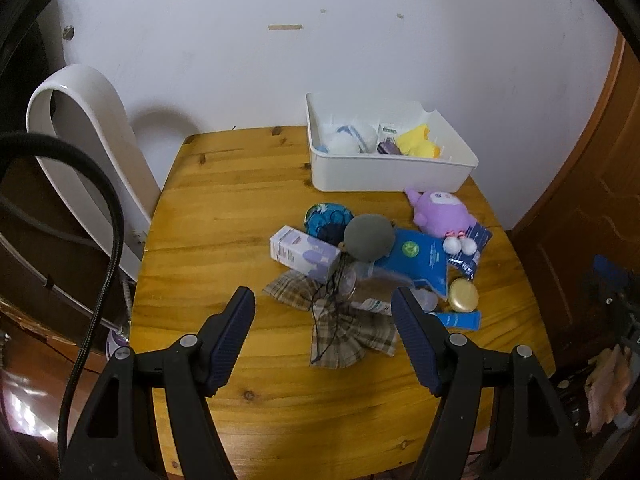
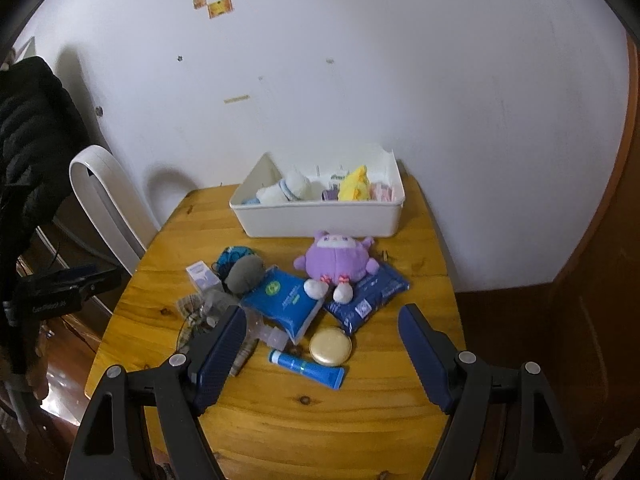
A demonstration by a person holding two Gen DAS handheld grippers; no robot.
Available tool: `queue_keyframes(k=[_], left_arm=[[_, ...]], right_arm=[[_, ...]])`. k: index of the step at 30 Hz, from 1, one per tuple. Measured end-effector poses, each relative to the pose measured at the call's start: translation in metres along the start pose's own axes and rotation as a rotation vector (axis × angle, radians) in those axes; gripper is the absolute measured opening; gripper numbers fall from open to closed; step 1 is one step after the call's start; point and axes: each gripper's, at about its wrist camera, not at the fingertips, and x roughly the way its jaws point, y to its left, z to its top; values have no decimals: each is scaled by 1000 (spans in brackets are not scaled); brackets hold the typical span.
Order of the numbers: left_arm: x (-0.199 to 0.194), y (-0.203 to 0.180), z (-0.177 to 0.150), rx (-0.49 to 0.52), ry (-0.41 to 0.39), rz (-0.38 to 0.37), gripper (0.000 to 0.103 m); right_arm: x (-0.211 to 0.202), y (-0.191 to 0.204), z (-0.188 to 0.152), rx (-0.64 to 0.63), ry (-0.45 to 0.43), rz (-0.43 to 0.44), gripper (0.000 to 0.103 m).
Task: Organize objects
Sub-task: 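Withdraw both open tools from the tray back over the item pile, then grasp the plaid cloth bow with left tool while right tool grasps clear plastic bottle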
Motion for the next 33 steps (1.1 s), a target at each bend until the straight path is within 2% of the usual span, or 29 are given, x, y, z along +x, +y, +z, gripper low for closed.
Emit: queue_keyframes(k=[10,18,27,33], left_arm=[[24,1,-21,0,41,15,74],[62,3,-38,-14,139,-8,74],[101,11,-47,-91,221,-33,74],[119,19,-43,-161,239,-55,74]], right_arm=[[19,-10,-27,6,29,-15,79],[47,-6,-44,-26,76,-20,79],[81,15,-70,-168,110,-3,79],[93,40,-78,-293,97,1,79]])
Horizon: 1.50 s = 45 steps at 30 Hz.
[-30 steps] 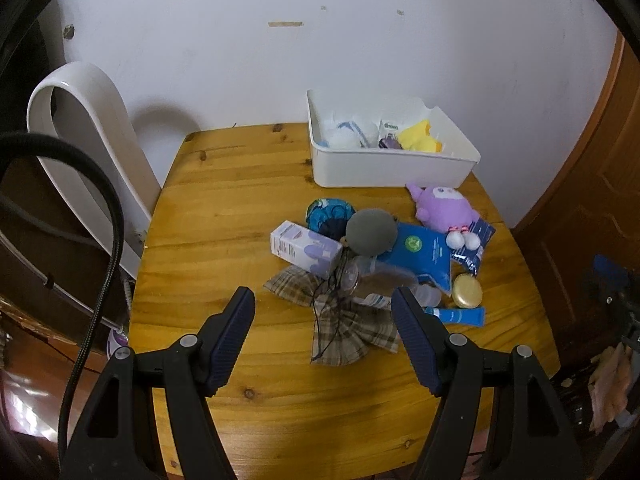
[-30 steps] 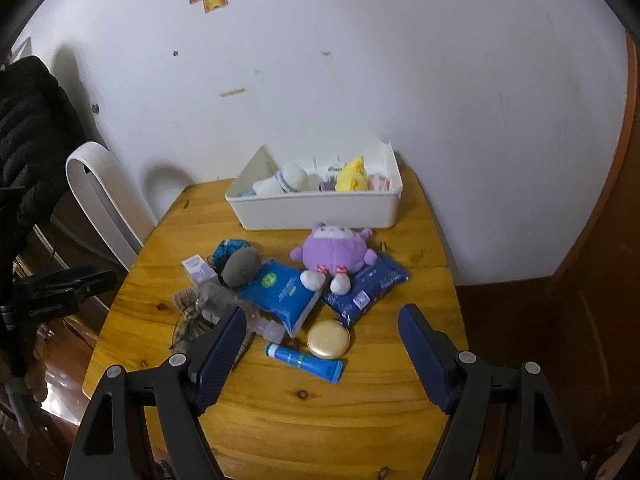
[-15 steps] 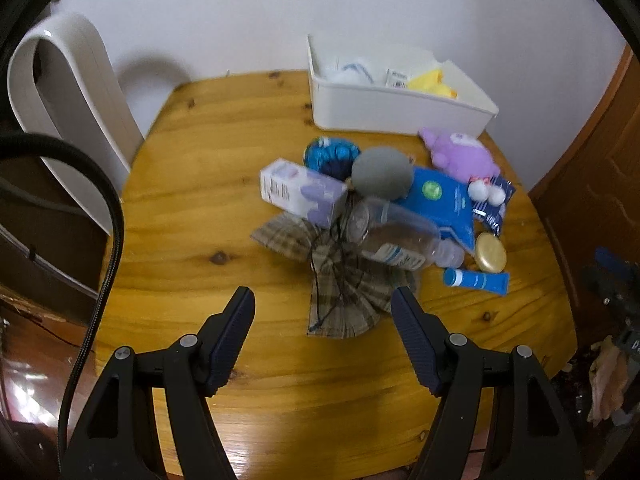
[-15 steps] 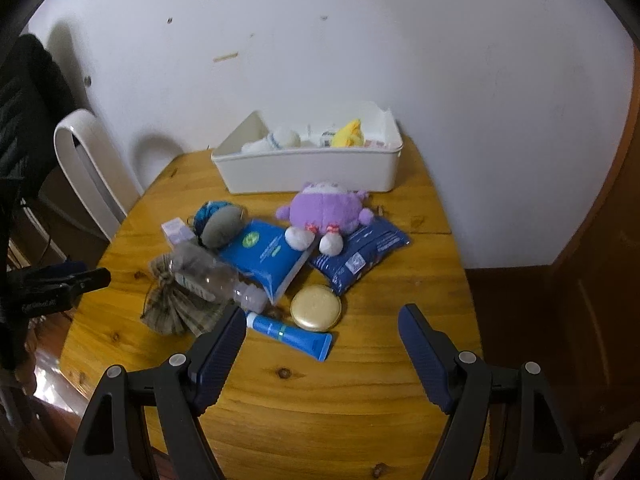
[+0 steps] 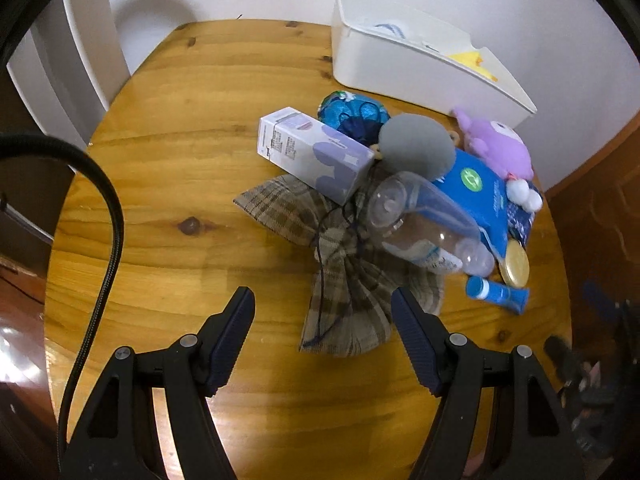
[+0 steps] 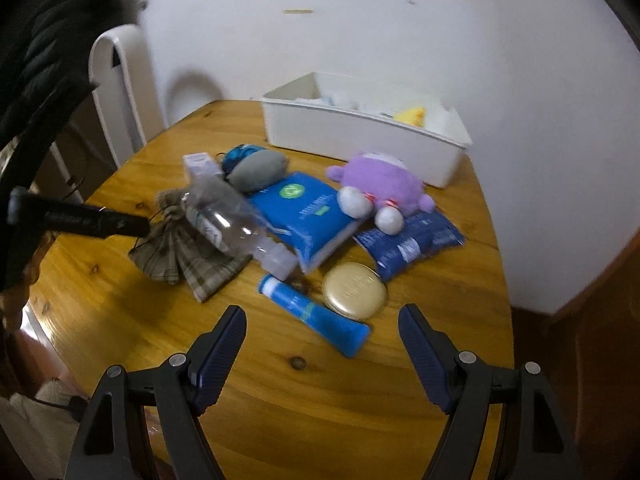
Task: Organize objects
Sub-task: 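Grasp the plaid cloth bow with left tool while right tool grasps clear plastic bottle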
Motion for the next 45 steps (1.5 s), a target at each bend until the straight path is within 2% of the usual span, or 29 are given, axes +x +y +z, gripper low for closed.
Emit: queue_keyframes(k=[4,10,15,21,27,32,37,45], left_arm=[[12,7,6,-65,11,-20,73],[37,17,12,-143,71,-79,73],[39,24,20,-157,53,-117,72],[38,30,24,-165,46,-172,72],[34,37,26,-168,42,-236,72],[31,43,32,-185,13,-249,72],[35,54,39,-233,3,-255,72],[47,60,48,-297,21,-292,72]], right_arm=[[9,19,10,-84,-20,17,79],[30,53,27,-244,-65,18,79],[49,76,36,-374,-101,-6,79],[71,86,44,-453,-103,-12,79],[93,92,47,-494,-75,17,79],[106,92,45,-499,-37,39,58],[107,84,45,-459,-25,82,58],[105,75,42,-426,-18,104,58]])
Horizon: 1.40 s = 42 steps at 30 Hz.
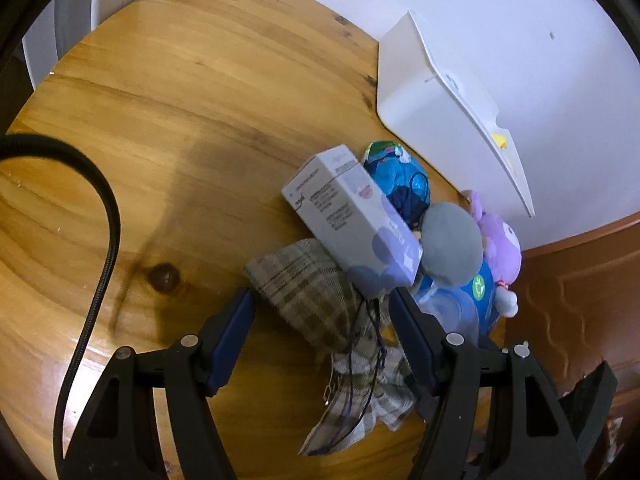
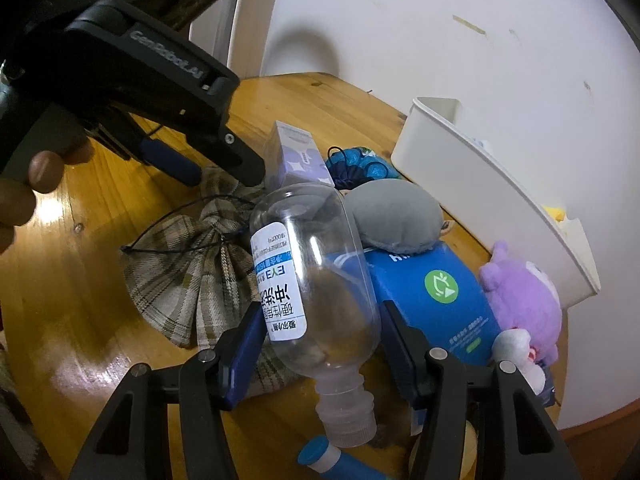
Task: Organize objects
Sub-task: 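Grasp the plaid cloth bow with left tool while right tool grasps clear plastic bottle, then lift the plaid bow with left tool while right tool lifts the bottle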
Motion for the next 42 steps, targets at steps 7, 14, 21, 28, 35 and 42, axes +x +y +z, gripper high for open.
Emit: queue_keyframes(k=[7,14,21,28,35,42], left_arm=[[11,0,6,-37,26,-38,32],[3,5,2,-69,-11,-35,7],[-36,-19,1,8,-103,-8,5],[-82,-55,-1,99,-195,-55,4],[-118,-96,-3,216,-277,-92,4],[-114,-95,-8,217,-246,-72,4]], right_arm=[[-7,-6,-4,36,-11,23,58],[-15,-17,-9,86,-21,39,57],[-38,-22,-9,173,-59,44,57],[-64,-35,8,241,-127,28,57],[-93,-43,16,279,-184,-8,57],[-112,-45,14,294,-208,-33,57]])
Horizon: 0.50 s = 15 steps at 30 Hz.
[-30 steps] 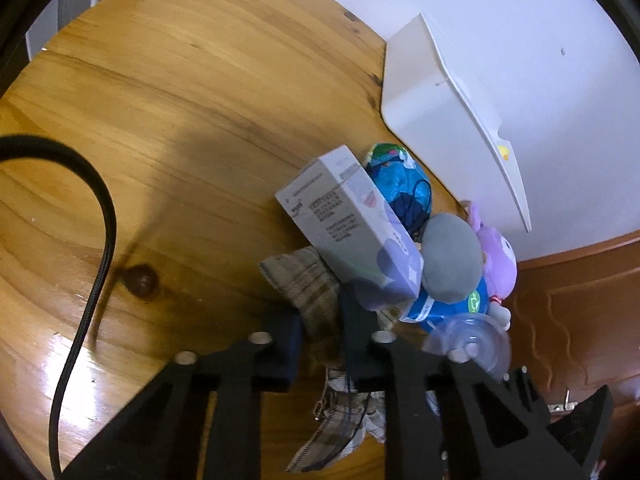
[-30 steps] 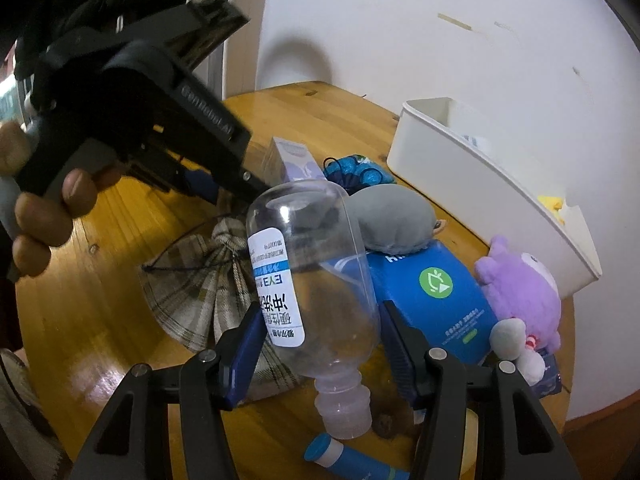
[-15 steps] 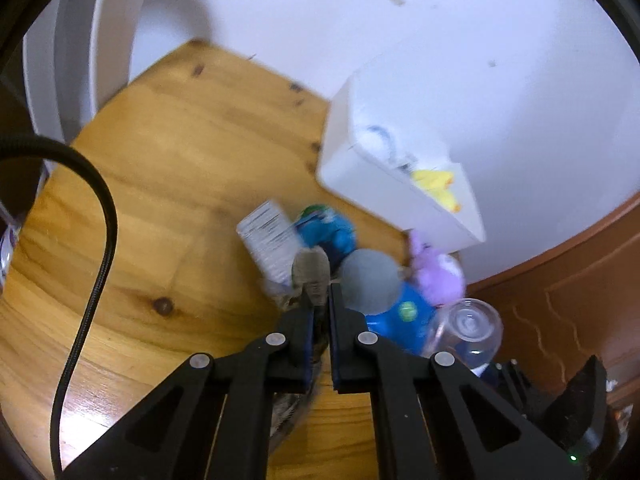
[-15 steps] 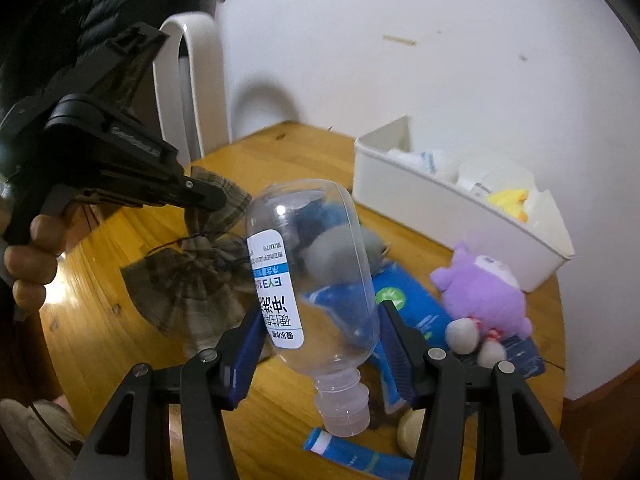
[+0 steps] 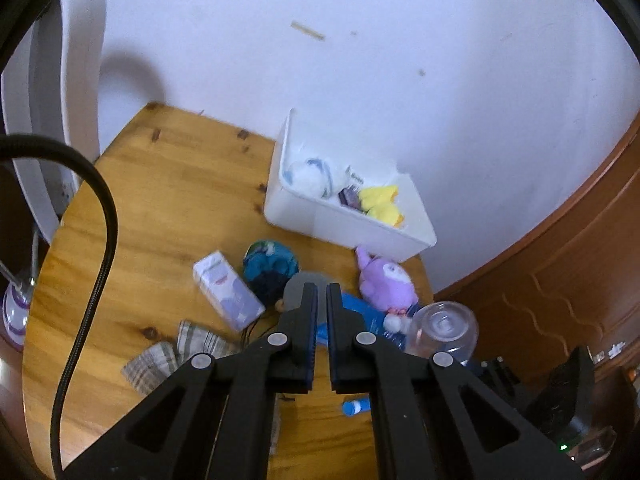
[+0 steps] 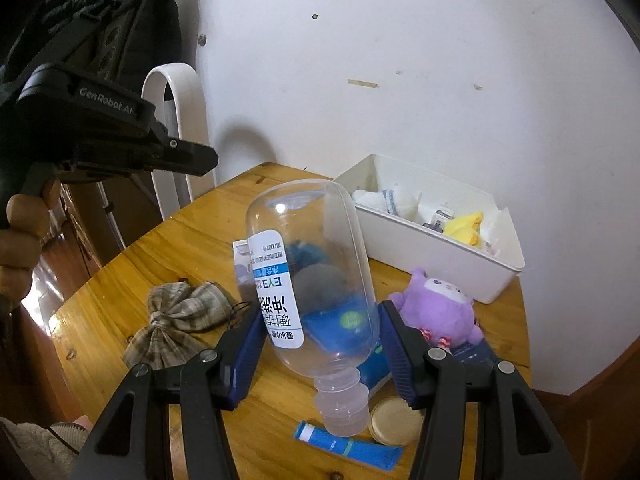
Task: Organize objects
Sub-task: 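Lift the plaid bow with left tool while right tool lifts the bottle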
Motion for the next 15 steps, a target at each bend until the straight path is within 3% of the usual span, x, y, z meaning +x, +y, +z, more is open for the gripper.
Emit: queue_keyframes(k=[6,11,14,15], left_arm=[[8,22,-21,-21,67,77,6],[16,42,-44,-28,148,160,15],[24,52,-56,-44,202,201,33],[27,55,-60,-49,218,215,43]], right_arm=[[-6,2,-5,-4,7,1,57],[-4,2,-9,1,17,4,57],[-2,2,-11,3,25,8,57],[-1,3,-11,2,27,9,57]])
